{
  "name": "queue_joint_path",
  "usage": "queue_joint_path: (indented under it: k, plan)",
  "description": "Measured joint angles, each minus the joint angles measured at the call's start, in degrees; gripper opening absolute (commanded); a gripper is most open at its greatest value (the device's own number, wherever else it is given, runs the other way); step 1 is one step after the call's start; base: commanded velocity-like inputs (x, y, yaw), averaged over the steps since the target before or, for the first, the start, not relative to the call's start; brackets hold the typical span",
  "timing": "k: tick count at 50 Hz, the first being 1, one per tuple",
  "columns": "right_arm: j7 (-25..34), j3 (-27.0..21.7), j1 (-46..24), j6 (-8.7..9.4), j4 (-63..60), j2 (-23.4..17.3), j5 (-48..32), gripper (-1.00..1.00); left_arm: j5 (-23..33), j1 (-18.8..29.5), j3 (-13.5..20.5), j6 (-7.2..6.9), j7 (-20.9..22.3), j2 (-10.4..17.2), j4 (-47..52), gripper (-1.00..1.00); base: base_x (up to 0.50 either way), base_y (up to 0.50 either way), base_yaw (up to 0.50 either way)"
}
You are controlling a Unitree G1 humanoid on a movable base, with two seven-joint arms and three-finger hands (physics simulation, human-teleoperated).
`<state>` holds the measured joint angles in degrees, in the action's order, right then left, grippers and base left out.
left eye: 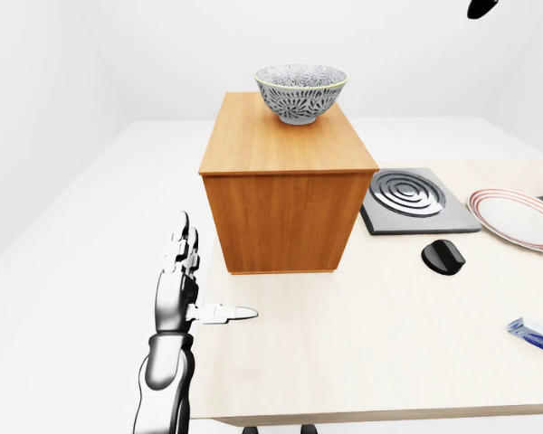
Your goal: Put the bowl on the top of the cabinet.
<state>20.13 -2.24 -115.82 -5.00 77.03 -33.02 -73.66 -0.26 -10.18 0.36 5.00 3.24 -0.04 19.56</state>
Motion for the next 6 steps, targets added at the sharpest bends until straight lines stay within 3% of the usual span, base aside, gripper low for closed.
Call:
queue_joint_path:
  k: [6]
  plan:
    - [-0.6, -0.3, -1.4, 1.04, 0.1, -3.2, -2.5, 1.0, 0.0, 0.0, -0.1, 0.0, 0.0, 0.0, -0.1, 1.0, 0.0, 0.0, 0.0]
